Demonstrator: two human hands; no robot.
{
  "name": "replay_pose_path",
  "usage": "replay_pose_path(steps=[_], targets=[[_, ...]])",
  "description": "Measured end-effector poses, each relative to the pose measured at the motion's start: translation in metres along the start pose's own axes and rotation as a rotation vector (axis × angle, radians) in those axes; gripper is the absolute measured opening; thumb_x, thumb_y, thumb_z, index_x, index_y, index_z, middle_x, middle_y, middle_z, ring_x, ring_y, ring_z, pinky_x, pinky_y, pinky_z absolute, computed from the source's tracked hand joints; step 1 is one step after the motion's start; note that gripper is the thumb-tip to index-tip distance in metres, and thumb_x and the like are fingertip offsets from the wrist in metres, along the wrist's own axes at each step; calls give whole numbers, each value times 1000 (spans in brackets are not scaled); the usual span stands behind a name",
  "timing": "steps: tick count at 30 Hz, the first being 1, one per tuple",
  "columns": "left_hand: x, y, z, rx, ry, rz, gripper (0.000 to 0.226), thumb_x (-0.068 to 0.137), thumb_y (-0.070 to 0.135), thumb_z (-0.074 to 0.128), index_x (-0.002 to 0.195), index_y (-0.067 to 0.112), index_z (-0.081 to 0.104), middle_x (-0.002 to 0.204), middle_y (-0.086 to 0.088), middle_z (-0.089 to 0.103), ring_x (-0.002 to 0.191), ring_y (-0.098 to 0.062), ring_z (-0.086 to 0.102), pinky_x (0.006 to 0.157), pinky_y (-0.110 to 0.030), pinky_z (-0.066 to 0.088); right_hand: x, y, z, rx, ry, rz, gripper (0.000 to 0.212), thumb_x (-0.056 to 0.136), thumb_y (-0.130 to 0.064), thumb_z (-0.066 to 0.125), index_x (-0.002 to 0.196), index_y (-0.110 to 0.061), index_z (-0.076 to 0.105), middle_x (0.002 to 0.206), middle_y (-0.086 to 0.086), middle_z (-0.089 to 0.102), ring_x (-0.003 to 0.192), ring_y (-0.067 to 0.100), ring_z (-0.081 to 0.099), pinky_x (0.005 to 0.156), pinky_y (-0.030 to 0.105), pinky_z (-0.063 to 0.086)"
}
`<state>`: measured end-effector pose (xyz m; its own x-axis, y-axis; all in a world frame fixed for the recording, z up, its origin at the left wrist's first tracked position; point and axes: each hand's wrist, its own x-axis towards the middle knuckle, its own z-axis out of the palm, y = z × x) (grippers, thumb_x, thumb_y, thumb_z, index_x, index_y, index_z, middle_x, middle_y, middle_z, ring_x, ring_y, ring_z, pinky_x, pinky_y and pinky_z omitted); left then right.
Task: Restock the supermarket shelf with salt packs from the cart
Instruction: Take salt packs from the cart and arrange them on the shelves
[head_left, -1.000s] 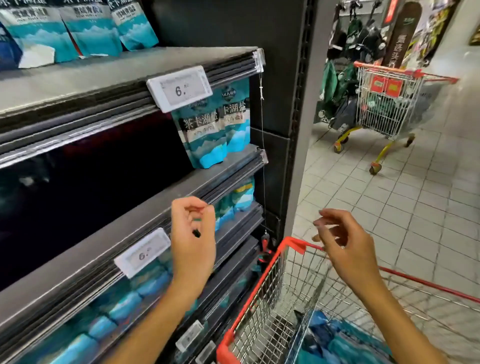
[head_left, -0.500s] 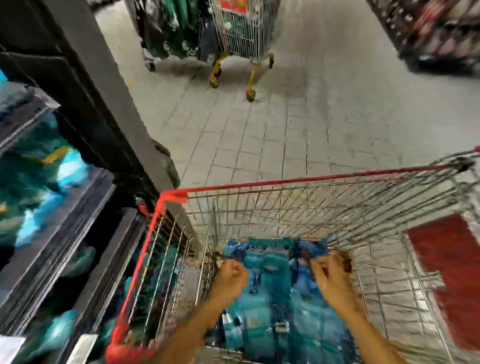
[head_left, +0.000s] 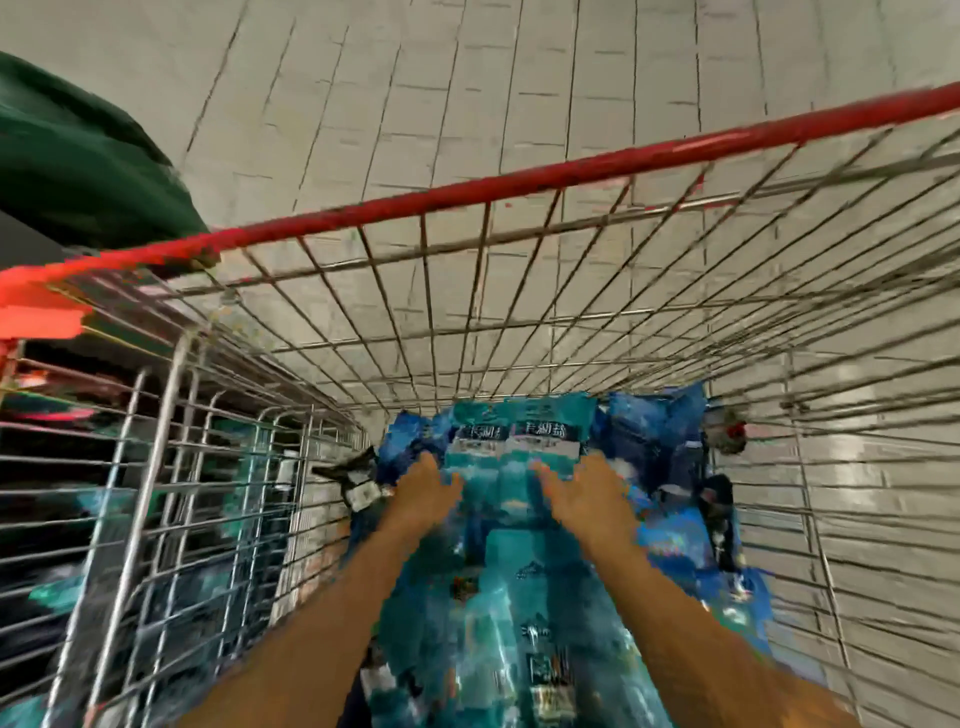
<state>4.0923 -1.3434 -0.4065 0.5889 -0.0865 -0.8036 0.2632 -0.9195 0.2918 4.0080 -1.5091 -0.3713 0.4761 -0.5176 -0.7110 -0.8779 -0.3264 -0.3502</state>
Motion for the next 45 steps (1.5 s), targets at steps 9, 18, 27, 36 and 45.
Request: replay_pose_path(steps=[9,18,27,36,45], targets=[[65,15,32,285,102,-139,98,72,77,61,137,5,48,152,-21,36,140,-37,35,108,-50,36,44,-11,30,-174,161,120,76,70,-76,67,113,-13,63,123,10,64,116,36,58,98,46,44],[66,23,18,-269,-74,-123,60,77,28,83,126,4,59,123,-13,63,109,-29,62,93,-40,54,43,10,24,309,115,149,27,82,-32,73,73,-18,52,74,4,55,73,29,52,58,36,39],[-47,24,-23,-635,-184,-142,54,83,19,78,128,0,55,123,-19,64,108,-39,63,91,-53,55,-43,79,-46,916,-161,206,96,56,-38,91,141,-18,50,150,10,45,132,38,47,105,61,41],[-262,-38,-83,-1187,-191,-44,48,61,23,87,105,9,72,106,-20,71,90,-38,71,69,-50,59,-186,63,-99,1180,-260,166,87,68,1,76,145,-28,47,149,-10,45,116,26,61,95,54,53],[-472,-106,-162,-1594,-169,189,44,67,16,72,105,-6,66,102,-29,69,78,-40,68,75,-50,58,-354,-17,-113,1157,-467,-213,95,54,9,72,143,-12,46,134,9,62,100,30,70,79,44,58]])
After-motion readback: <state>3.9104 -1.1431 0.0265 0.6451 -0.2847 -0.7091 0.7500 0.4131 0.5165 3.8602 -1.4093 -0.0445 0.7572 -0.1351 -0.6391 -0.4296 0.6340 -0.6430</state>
